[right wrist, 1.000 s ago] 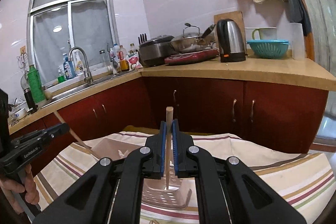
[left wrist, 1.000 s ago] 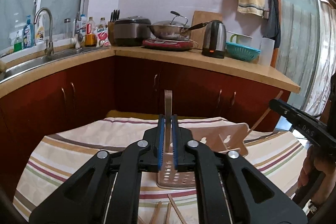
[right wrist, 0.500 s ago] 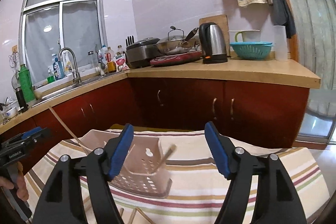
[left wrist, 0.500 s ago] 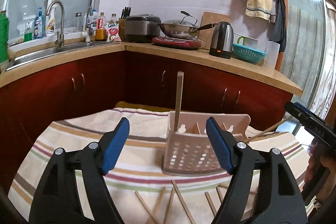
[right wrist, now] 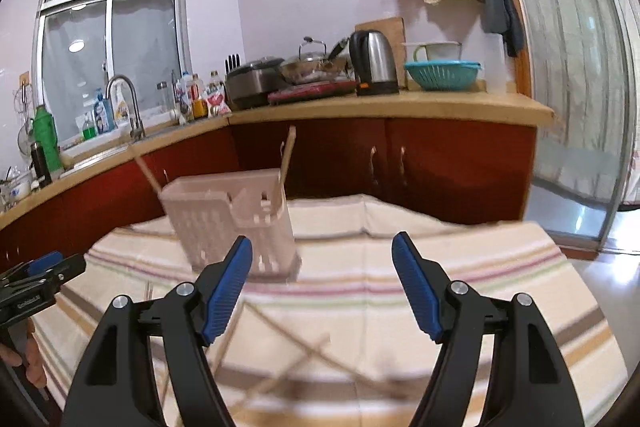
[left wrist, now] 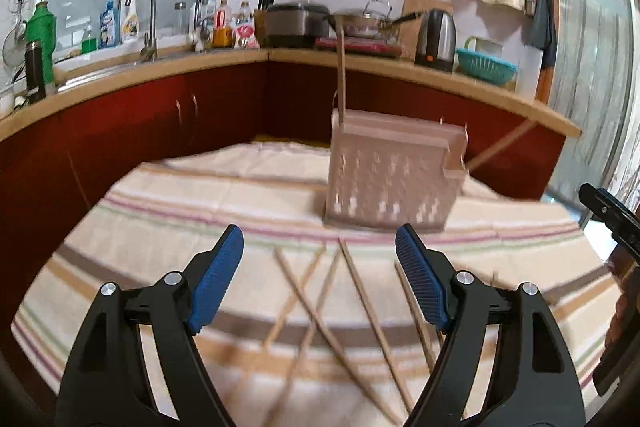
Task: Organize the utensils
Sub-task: 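Withdraw both open tools from the basket back over the chopsticks, then grasp another wooden chopstick with the left tool, then grasp a wooden chopstick with the right tool, then carry both held chopsticks over the basket and lower them in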
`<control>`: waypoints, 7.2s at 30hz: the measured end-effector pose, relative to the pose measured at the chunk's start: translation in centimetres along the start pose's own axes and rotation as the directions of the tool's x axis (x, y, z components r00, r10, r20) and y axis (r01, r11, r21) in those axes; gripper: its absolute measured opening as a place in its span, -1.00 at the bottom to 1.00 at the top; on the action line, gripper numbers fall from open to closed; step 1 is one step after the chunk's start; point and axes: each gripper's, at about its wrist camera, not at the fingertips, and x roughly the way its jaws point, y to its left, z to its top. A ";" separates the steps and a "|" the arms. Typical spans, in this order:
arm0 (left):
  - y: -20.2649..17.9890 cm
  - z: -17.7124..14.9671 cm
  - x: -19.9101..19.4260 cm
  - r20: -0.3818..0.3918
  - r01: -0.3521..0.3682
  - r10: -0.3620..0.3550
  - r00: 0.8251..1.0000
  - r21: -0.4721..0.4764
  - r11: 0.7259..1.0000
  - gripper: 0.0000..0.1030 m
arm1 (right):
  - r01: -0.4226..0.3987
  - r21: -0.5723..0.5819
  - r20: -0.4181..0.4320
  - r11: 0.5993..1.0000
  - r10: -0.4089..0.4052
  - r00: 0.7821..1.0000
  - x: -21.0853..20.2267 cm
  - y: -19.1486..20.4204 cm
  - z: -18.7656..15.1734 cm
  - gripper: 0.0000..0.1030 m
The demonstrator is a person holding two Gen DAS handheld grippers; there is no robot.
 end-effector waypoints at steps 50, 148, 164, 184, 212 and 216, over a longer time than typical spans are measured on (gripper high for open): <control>-2.8 -11.4 2.0 -0.281 0.016 -0.005 0.960 0.037 0.999 0.34 | 0.018 0.029 -0.068 0.999 -0.016 0.998 -4.8 -3.0 -7.0 0.37; 2.0 -6.4 -6.7 0.007 0.081 -0.082 0.997 0.094 0.992 -0.88 | -0.075 -0.082 -0.124 0.994 0.065 0.990 -7.2 -0.6 -4.2 -0.87; 2.0 -2.2 -7.9 0.156 0.078 -0.094 0.983 0.106 0.991 -0.88 | -0.114 -0.085 -0.045 0.990 0.111 0.993 -8.2 0.8 -1.2 -0.87; 1.1 5.1 -1.5 0.252 0.092 -0.121 0.960 0.127 0.988 -0.88 | -0.161 -0.116 0.011 0.980 0.163 0.987 -0.9 3.4 4.1 -0.87; -0.3 11.7 -3.1 0.334 0.179 -0.224 0.916 0.160 0.971 -0.88 | -0.218 -0.077 0.160 0.973 0.228 0.960 -1.1 4.2 9.6 -0.87; -1.0 14.0 -3.8 0.381 0.179 -0.232 0.895 0.170 0.969 -0.88 | -0.224 -0.085 0.209 0.971 0.237 0.949 -1.4 4.4 11.4 -0.87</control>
